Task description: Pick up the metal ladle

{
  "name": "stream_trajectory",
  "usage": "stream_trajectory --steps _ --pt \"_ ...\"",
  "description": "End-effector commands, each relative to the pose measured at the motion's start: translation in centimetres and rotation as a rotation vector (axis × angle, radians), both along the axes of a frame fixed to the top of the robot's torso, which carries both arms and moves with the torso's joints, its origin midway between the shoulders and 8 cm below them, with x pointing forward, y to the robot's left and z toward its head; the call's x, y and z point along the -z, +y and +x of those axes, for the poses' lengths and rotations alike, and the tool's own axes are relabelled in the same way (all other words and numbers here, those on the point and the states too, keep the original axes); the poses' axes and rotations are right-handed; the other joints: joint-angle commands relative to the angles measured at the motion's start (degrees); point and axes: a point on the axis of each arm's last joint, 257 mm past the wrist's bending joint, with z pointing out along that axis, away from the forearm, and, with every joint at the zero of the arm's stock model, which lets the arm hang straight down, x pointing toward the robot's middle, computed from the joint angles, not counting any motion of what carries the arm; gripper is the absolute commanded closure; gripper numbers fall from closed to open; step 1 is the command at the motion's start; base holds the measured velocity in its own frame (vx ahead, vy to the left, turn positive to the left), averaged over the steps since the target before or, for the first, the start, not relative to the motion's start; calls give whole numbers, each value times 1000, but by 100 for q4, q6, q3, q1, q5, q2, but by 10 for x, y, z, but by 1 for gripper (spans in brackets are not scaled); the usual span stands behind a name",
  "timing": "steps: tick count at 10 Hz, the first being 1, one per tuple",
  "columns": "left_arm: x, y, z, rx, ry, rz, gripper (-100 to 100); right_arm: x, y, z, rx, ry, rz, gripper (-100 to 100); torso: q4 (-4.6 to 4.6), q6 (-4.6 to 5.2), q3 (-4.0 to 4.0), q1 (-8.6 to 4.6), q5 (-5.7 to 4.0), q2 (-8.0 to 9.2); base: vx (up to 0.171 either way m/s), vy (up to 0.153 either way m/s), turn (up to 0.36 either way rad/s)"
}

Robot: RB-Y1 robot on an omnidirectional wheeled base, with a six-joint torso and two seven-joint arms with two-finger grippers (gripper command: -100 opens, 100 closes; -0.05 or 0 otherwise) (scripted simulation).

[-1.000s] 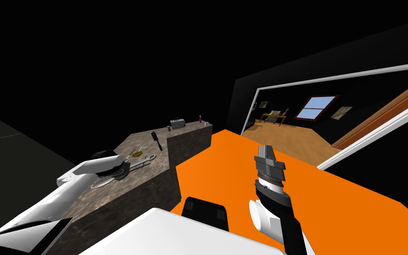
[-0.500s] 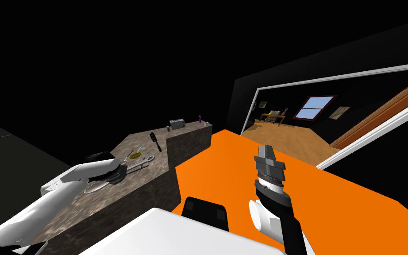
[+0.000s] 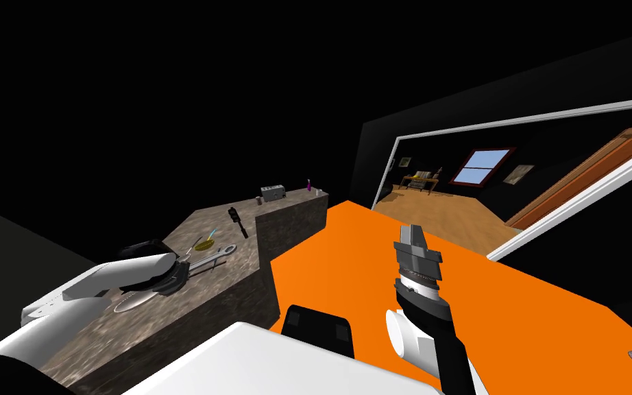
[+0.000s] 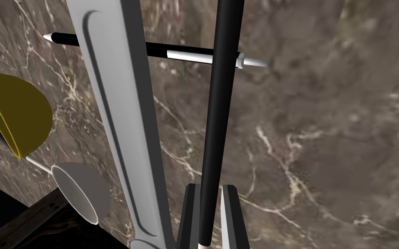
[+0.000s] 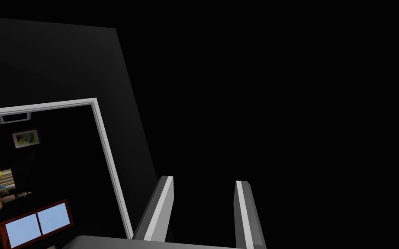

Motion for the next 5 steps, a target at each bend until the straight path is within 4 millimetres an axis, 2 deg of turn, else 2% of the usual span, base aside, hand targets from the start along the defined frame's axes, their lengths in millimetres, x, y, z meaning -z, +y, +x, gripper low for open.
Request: stream_trajectory --steps 1,2,4,5 --pt "-2 -4 -10 12 14 8 100 0 0 0 0 0 0 0 0 0 0 0 0 0 24 17 -3" --pt "-6 -6 -3 27 4 14 100 0 0 0 0 0 0 0 1 -2 3 -3 -1 6 1 8 9" --pt "-6 -14 -23 2 11 1 100 0 0 0 0 0 0 0 2 0 5 -1 -2 7 35 34 -44" --pt "-9 -17 -21 20 11 8 100 0 0 0 0 0 0 0 1 -1 2 2 1 4 21 17 2"
